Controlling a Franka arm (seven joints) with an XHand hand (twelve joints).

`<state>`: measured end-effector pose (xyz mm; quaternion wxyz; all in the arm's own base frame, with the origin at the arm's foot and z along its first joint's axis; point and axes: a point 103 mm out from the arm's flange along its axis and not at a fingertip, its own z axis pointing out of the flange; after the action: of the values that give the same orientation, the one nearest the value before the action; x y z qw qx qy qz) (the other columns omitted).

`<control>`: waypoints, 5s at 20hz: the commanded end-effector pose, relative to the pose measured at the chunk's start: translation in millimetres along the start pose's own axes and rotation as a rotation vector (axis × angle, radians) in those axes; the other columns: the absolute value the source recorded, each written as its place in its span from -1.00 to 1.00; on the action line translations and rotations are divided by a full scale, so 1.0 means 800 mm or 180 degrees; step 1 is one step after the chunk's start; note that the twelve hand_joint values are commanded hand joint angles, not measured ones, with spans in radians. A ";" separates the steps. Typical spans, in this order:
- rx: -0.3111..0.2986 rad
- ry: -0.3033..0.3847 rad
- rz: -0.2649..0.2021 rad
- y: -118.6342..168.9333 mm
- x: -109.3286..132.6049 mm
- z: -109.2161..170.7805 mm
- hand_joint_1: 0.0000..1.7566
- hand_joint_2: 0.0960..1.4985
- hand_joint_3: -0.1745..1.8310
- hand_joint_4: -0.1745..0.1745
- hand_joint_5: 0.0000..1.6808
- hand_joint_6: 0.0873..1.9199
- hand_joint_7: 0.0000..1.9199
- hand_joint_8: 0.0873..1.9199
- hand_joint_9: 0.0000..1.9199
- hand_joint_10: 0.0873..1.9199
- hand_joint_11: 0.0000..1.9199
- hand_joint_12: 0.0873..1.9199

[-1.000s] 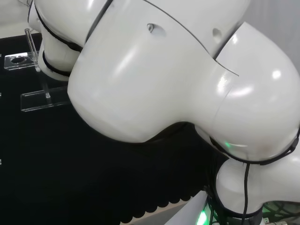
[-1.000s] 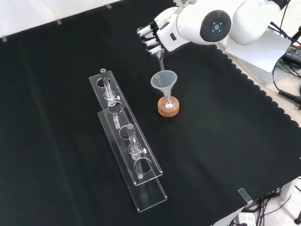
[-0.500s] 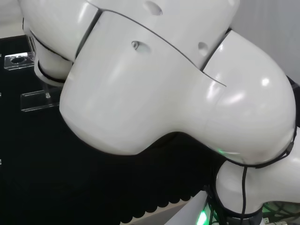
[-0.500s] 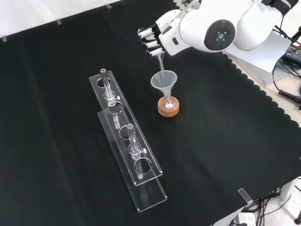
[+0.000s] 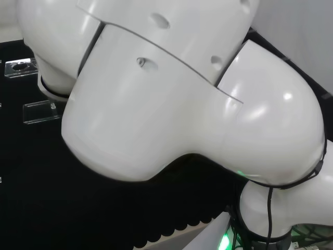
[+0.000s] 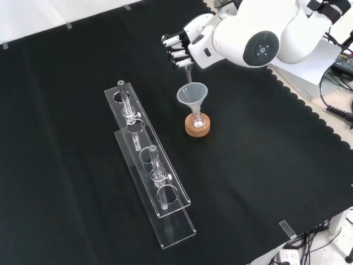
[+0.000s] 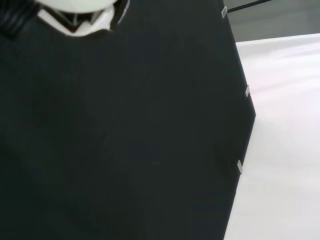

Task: Pour all the NaCl from the weighing funnel into the round-bottom flask.

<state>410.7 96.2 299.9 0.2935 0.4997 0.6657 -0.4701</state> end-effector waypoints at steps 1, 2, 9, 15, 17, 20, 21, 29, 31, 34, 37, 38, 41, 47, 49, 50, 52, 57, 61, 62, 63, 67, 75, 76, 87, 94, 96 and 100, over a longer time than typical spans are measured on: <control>0.0038 -0.0188 -0.0002 0.004 0.002 -0.005 0.27 -0.30 0.04 1.00 0.41 -0.08 0.02 -0.41 0.23 -0.73 -0.17 0.08; 0.0042 -0.0208 0.0001 0.003 0.002 -0.007 0.27 -0.30 0.04 1.00 0.41 -0.08 0.02 -0.41 0.23 -0.73 -0.17 0.08; 0.0040 -0.0295 0.0012 0.000 0.003 -0.019 0.27 -0.30 0.04 1.00 0.41 -0.08 0.02 -0.41 0.23 -0.73 -0.17 0.07; 0.0043 -0.0352 0.0006 0.000 0.001 -0.022 0.27 -0.30 0.04 1.00 0.41 -0.08 0.02 -0.41 0.23 -0.73 -0.17 0.07; 0.0046 -0.0381 0.0007 0.000 0.001 -0.023 0.27 -0.30 0.04 1.00 0.41 -0.08 0.02 -0.41 0.23 -0.73 -0.17 0.07; 0.0056 -0.0418 0.0000 -0.001 0.001 -0.024 0.27 -0.30 0.04 1.00 0.41 -0.08 0.02 -0.41 0.23 -0.73 -0.17 0.07; 0.0079 -0.0431 0.0006 0.000 0.001 -0.023 0.27 -0.30 0.04 1.00 0.41 -0.08 0.02 -0.41 0.23 -0.73 -0.17 0.07; 0.0079 -0.0515 -0.0002 -0.001 0.003 -0.026 0.27 -0.30 0.04 1.00 0.41 -0.08 0.02 -0.41 0.23 -0.73 -0.17 0.07; 0.0081 -0.0526 -0.0004 -0.001 0.004 -0.026 0.27 -0.30 0.04 1.00 0.41 -0.08 0.02 -0.41 0.23 -0.73 -0.17 0.07; 0.0089 -0.0516 -0.0012 0.000 0.005 -0.025 0.27 -0.30 0.04 1.00 0.41 -0.08 0.02 -0.41 0.23 -0.74 -0.16 0.07; 0.0109 -0.0530 -0.0002 0.001 0.005 -0.026 0.27 -0.30 0.04 1.00 0.41 -0.08 0.02 -0.41 0.23 -0.74 -0.16 0.07; 0.0108 -0.0524 0.0001 0.000 0.006 -0.027 0.27 -0.30 0.04 1.00 0.41 -0.08 0.02 -0.41 0.23 -0.74 -0.16 0.07; 0.0104 -0.0471 0.0005 0.000 0.005 -0.026 0.27 -0.30 0.04 1.00 0.41 -0.08 0.02 -0.41 0.23 -0.74 -0.16 0.07; 0.0091 -0.0250 0.0021 0.000 0.002 -0.022 0.27 -0.30 0.04 1.00 0.41 -0.08 0.01 -0.41 0.23 -0.74 -0.16 0.07; 0.0092 -0.0159 0.0033 0.001 0.000 -0.020 0.27 -0.30 0.04 1.00 0.41 -0.08 0.01 -0.41 0.23 -0.74 -0.16 0.07; 0.0065 -0.0107 0.0030 0.001 0.000 -0.019 0.27 -0.30 0.04 1.00 0.41 -0.08 0.01 -0.41 0.23 -0.74 -0.16 0.07; 0.0027 -0.0034 0.0030 0.001 0.000 -0.017 0.27 -0.30 0.04 1.00 0.41 -0.08 0.01 -0.41 0.23 -0.74 -0.16 0.06; -0.0011 0.0146 0.0002 0.003 -0.004 -0.007 0.26 -0.30 0.04 1.00 0.41 -0.08 0.01 -0.41 0.23 -0.74 -0.16 0.06; -0.0007 0.0251 0.0002 0.005 -0.006 0.002 0.26 -0.30 0.04 1.00 0.41 -0.08 0.01 -0.41 0.23 -0.74 -0.16 0.06; -0.0048 0.0376 -0.0005 0.005 -0.008 0.007 0.26 -0.30 0.04 1.00 0.41 -0.08 0.01 -0.41 0.23 -0.74 -0.16 0.06; -0.0054 0.0432 -0.0011 0.006 -0.010 0.013 0.26 -0.30 0.04 1.00 0.41 -0.08 0.01 -0.41 0.23 -0.74 -0.16 0.06; 0.0040 0.0394 0.0009 0.009 -0.014 0.020 0.26 -0.30 0.04 1.00 0.41 -0.08 0.01 -0.41 0.23 -0.74 -0.16 0.06; -0.0040 0.0714 -0.0007 0.010 -0.011 0.018 0.26 -0.29 0.04 1.00 0.41 -0.08 0.01 -0.41 0.24 -0.75 -0.16 0.06; -0.0037 0.0734 -0.0019 0.011 -0.010 0.019 0.26 -0.29 0.04 1.00 0.41 -0.08 0.01 -0.41 0.24 -0.75 -0.16 0.06; 0.0022 0.1082 -0.0010 0.020 -0.027 0.046 0.26 -0.29 0.03 1.00 0.41 -0.08 0.01 -0.41 0.24 -0.75 -0.15 0.06; -0.0076 0.1459 -0.0121 0.025 -0.034 0.064 0.26 -0.29 0.03 1.00 0.41 -0.08 0.01 -0.41 0.24 -0.75 -0.15 0.06; -0.0065 0.1464 -0.0098 0.025 -0.035 0.064 0.26 -0.29 0.03 1.00 0.41 -0.08 0.01 -0.41 0.24 -0.75 -0.15 0.06; -0.0020 0.1556 -0.0035 0.022 -0.037 0.066 0.26 -0.29 0.03 1.00 0.41 -0.08 0.01 -0.41 0.24 -0.75 -0.15 0.06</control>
<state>433.6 42.7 298.2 0.1338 0.5760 0.7282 -0.3466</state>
